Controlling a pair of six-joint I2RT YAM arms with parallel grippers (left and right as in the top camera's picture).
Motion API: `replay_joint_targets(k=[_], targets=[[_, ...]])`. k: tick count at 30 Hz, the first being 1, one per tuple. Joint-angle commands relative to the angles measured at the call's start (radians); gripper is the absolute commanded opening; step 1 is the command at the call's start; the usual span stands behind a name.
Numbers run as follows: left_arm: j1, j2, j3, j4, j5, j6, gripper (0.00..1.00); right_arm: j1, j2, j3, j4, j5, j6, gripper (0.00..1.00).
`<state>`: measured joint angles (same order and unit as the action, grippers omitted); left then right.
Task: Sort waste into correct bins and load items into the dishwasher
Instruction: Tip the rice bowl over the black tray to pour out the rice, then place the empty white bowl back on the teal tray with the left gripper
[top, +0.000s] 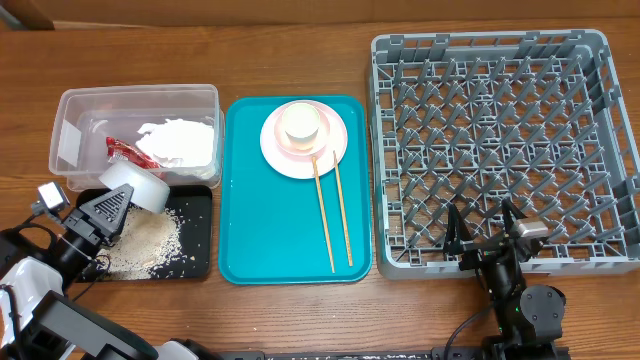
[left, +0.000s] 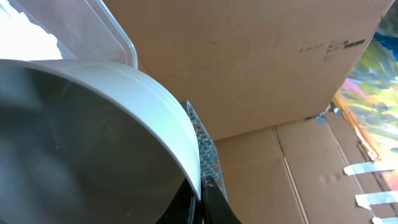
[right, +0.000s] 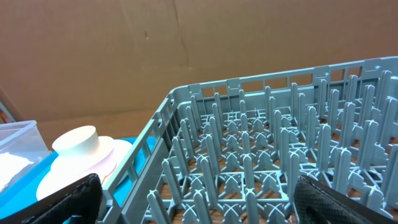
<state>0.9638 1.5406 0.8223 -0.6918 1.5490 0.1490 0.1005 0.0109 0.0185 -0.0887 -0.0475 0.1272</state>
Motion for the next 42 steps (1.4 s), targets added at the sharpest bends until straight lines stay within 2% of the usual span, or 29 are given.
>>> replay_joint_targets(k=[1,9,14,20,24,26,31,35,39,42], targets=[[0.004,-0.017,-0.004,-0.01,0.032,-0.001,0.04,0.0,-0.008,-0.01,0.008,0.001,0.003,1.0],[0.004,-0.018,0.004,-0.011,-0.001,-0.138,0.04,0.0,-0.008,-0.01,0.008,0.001,0.003,1.0],[-0.057,-0.073,0.009,-0.018,-0.13,-0.211,0.04,0.0,-0.008,-0.01,0.008,0.001,0.003,1.0],[-0.235,-0.236,0.063,-0.026,-0.432,-0.363,0.04,0.0,-0.008,-0.01,0.008,0.001,0.003,1.0],[-0.414,-0.368,0.132,-0.092,-0.693,-0.447,0.04,0.0,-0.008,-0.01,0.008,0.001,0.003,1.0],[-0.584,-0.445,0.177,-0.146,-0.906,-0.499,0.04,0.0,-0.008,-0.01,0.008,0.001,0.003,1.0],[-0.897,-0.489,0.181,-0.214,-1.209,-0.568,0.04,0.0,-0.008,-0.01,0.008,0.001,0.003,1.0],[-1.157,-0.445,0.178,-0.231,-1.352,-0.625,0.04,0.0,-0.008,-0.01,0.008,0.001,0.003,1.0],[-1.36,-0.351,0.178,-0.228,-1.492,-0.706,0.04,0.0,-0.008,-0.01,0.008,0.001,0.003,1.0],[-1.435,-0.276,0.178,-0.221,-1.547,-0.728,0.04,0.0,-0.008,-0.01,0.008,0.001,0.003,1.0]])
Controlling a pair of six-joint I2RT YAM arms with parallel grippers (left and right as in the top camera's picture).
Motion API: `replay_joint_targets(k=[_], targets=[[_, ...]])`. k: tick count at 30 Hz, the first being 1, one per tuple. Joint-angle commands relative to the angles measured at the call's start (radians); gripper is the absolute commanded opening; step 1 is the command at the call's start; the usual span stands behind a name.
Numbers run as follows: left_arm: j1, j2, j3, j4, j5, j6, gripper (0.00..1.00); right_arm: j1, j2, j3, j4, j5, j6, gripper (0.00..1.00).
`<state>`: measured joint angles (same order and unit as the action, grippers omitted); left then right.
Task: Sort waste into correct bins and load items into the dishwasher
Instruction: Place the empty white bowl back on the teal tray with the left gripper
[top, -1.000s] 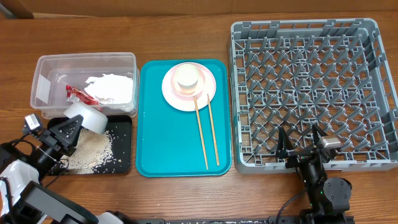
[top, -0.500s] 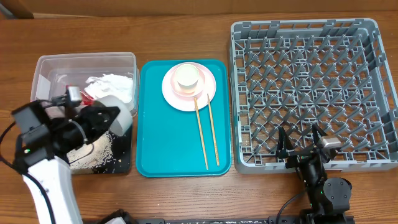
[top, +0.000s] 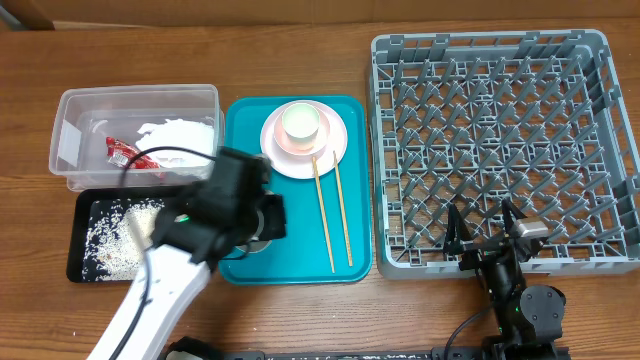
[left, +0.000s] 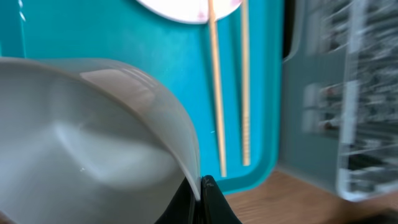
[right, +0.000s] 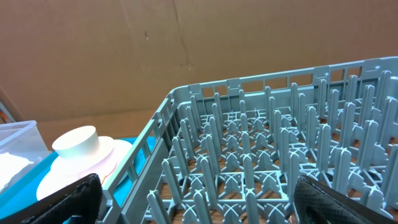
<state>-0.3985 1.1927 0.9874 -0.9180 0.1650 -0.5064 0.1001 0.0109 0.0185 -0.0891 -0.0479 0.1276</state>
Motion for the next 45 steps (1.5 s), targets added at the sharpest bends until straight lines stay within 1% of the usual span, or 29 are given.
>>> replay_joint_targets(k=[1,4,8,14,17,23,24,27,30,32,36,38,40,41,43,45], targets=[[-0.093,0.102,0.013,0.01,-0.172,-0.078,0.04,0.0,-0.008,-0.01,0.008,0.001,0.002,1.0],[-0.127,0.196,0.013,0.032,-0.175,-0.078,0.04,0.0,-0.008,-0.01,0.008,0.001,0.002,1.0],[-0.132,0.306,0.013,0.056,-0.175,-0.077,0.04,0.0,-0.008,-0.01,0.008,0.001,0.002,1.0],[-0.132,0.349,0.013,0.076,-0.173,-0.077,0.04,0.0,-0.008,-0.01,0.008,0.001,0.002,1.0],[-0.132,0.349,0.013,0.074,-0.172,-0.077,0.11,0.0,-0.008,-0.01,0.008,0.001,0.002,1.0],[-0.131,0.349,0.013,0.055,-0.172,-0.063,0.35,0.001,-0.008,-0.01,0.01,-0.006,0.004,1.0],[-0.131,0.349,0.013,0.055,-0.173,-0.053,0.37,0.002,-0.008,-0.01,0.01,-0.02,0.002,1.0],[-0.126,0.349,0.033,0.054,-0.174,-0.031,0.37,0.002,-0.008,-0.01,0.062,-0.047,0.006,1.0],[-0.109,0.345,0.094,0.029,-0.169,-0.028,0.38,0.002,-0.008,0.003,0.095,-0.093,0.014,1.0],[-0.089,0.343,0.163,-0.014,-0.165,-0.014,0.38,0.002,-0.008,0.034,0.064,-0.093,0.029,1.0],[-0.031,0.343,0.316,-0.115,-0.169,0.023,0.38,0.002,0.002,0.146,-0.077,-0.088,0.029,1.0],[0.018,0.343,0.404,-0.149,-0.169,0.032,0.39,0.002,0.043,0.242,-0.146,-0.088,0.029,1.0],[0.061,0.343,0.455,-0.151,-0.167,0.032,0.4,0.002,0.105,0.335,-0.191,-0.088,0.029,1.0],[0.081,0.343,0.475,-0.15,-0.164,0.031,0.49,0.002,0.153,0.397,-0.22,-0.088,0.029,1.0],[0.121,0.343,0.507,-0.143,-0.164,0.031,0.54,0.002,0.249,0.509,-0.287,-0.089,0.029,1.0],[0.163,0.343,0.531,-0.134,-0.164,0.031,0.56,0.002,0.382,0.659,-0.388,-0.109,0.029,1.0]])
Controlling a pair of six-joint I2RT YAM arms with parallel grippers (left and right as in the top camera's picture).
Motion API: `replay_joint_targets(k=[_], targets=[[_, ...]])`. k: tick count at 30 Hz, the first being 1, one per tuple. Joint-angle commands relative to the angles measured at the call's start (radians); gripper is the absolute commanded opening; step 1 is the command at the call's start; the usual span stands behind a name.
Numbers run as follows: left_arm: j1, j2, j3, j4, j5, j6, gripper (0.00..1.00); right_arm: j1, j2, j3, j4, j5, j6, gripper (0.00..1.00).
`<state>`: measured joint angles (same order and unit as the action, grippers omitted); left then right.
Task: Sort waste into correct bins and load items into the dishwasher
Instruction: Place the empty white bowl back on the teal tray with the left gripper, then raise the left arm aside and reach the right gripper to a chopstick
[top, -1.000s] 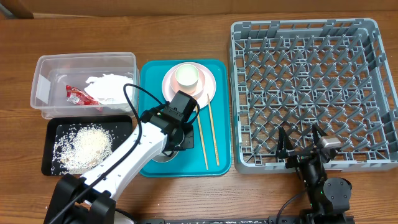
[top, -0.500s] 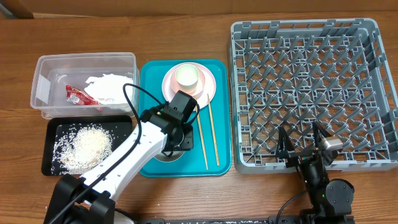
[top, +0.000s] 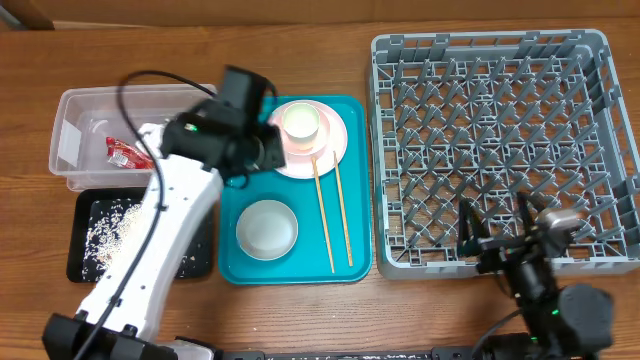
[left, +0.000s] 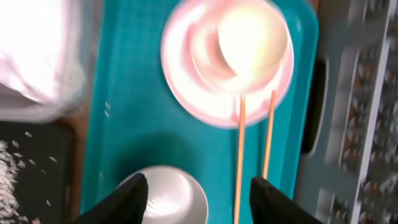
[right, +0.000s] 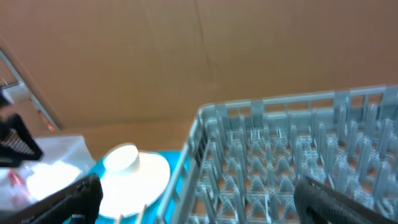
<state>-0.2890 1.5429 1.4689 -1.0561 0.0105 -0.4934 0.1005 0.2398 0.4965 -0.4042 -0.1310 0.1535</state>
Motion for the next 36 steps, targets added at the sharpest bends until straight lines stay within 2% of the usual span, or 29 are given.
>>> replay_joint_targets(k=[1,6,10,12,14,18,22,23,25,26,28,30,36], targets=[[0.078,-0.007,0.061,0.01,0.0,0.018,0.57,0.001,0.221,0.253,-0.122,-0.05,0.003,1.0],[0.199,-0.007,0.101,0.03,0.195,0.02,0.62,0.019,0.584,0.613,-0.382,-0.305,0.004,1.0],[0.287,-0.007,0.102,0.043,0.332,0.023,0.83,0.09,0.829,0.793,-0.515,-0.458,0.003,0.99],[0.318,-0.007,0.102,0.039,0.329,0.023,0.93,0.151,0.923,0.815,-0.513,-0.498,0.003,1.0],[0.343,-0.007,0.101,0.034,0.327,0.023,0.98,0.22,1.006,0.814,-0.495,-0.525,0.004,1.0],[0.364,-0.007,0.101,0.032,0.327,0.023,1.0,0.344,1.16,0.814,-0.459,-0.532,0.027,1.0],[0.363,-0.007,0.101,0.032,0.327,0.023,1.0,0.407,1.292,0.814,-0.435,-0.544,0.185,1.0],[0.362,-0.007,0.101,0.032,0.327,0.022,1.0,0.415,1.317,0.814,-0.427,-0.544,0.188,0.92],[0.362,-0.007,0.101,0.032,0.327,0.023,1.0,0.427,1.36,0.814,-0.426,-0.494,0.188,0.6],[0.362,-0.007,0.101,0.032,0.327,0.022,1.0,0.435,1.378,0.814,-0.429,-0.445,0.188,0.5],[0.362,-0.007,0.101,0.032,0.327,0.022,1.0,0.46,1.41,0.813,-0.431,-0.309,0.188,0.43],[0.362,-0.007,0.101,0.032,0.327,0.022,1.0,0.49,1.431,0.813,-0.422,-0.189,0.196,0.28],[0.362,-0.007,0.101,0.032,0.327,0.023,1.0,0.605,1.485,0.811,-0.33,0.082,0.219,0.25]])
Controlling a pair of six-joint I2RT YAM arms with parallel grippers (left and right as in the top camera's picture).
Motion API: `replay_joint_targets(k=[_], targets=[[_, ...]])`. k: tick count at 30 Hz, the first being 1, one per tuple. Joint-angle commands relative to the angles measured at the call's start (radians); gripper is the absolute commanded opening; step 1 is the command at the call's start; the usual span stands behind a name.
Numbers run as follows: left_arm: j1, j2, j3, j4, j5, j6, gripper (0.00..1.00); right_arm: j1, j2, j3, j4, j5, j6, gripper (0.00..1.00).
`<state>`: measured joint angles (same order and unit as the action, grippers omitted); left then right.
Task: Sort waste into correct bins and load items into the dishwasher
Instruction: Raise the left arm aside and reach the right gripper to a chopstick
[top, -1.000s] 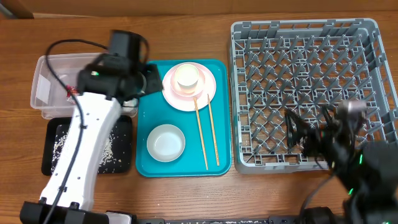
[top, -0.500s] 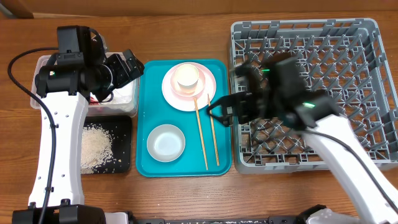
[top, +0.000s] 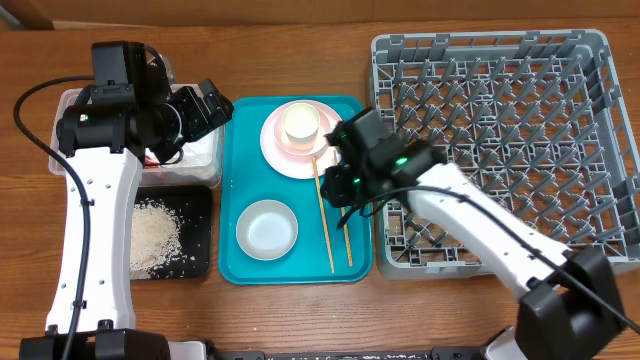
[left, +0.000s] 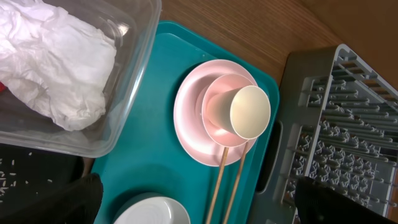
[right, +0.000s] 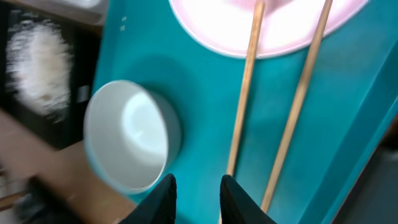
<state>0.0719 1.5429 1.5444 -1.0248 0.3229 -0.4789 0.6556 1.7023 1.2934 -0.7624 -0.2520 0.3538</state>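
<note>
An empty white bowl (top: 268, 228) sits upright at the front left of the teal tray (top: 240, 150). A pink plate (top: 303, 150) carrying a cream cup (top: 303, 122) lies at the tray's back. Two wooden chopsticks (top: 328, 225) run forward from the plate. My right gripper (right: 198, 180) hovers low over the tray beside the left chopstick (right: 244, 99), open with a narrow gap and nothing between the fingers; overhead the right gripper (top: 342, 185) is above the chopsticks. My left gripper (top: 200, 108) hangs wide open and empty over the clear bin's right edge.
The clear bin (top: 75, 105) holds crumpled tissue (left: 56, 68) and a red wrapper. In front of it a black tray (top: 195, 240) carries spilled rice (top: 155, 235). The grey dish rack (top: 500, 140) fills the right side, close against the teal tray.
My left gripper has moved from over the pink plate back to the clear bin's edge. My right arm has left the rack's front and now reaches over the chopsticks, jaws narrower than before.
First my left gripper held the white bowl tipped over the black tray with rice. Then it held the bowl over the teal tray. Later the bowl stood on the tray and the gripper was open above the plate. Now the left arm is back and the right arm is at the chopsticks.
</note>
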Motion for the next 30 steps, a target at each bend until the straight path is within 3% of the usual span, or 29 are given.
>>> replay_joint_targets(k=[1,9,30], targets=[[0.002,-0.007,0.026,0.001,0.014,0.008,1.0,0.065,0.027,0.014,0.04,0.225,0.018,0.25],[0.002,-0.007,0.026,0.001,0.014,0.008,1.0,0.163,0.093,0.0,0.101,0.409,0.019,0.25],[0.002,-0.007,0.026,0.001,0.014,0.008,1.0,0.157,0.213,-0.036,0.234,0.456,0.044,0.28]])
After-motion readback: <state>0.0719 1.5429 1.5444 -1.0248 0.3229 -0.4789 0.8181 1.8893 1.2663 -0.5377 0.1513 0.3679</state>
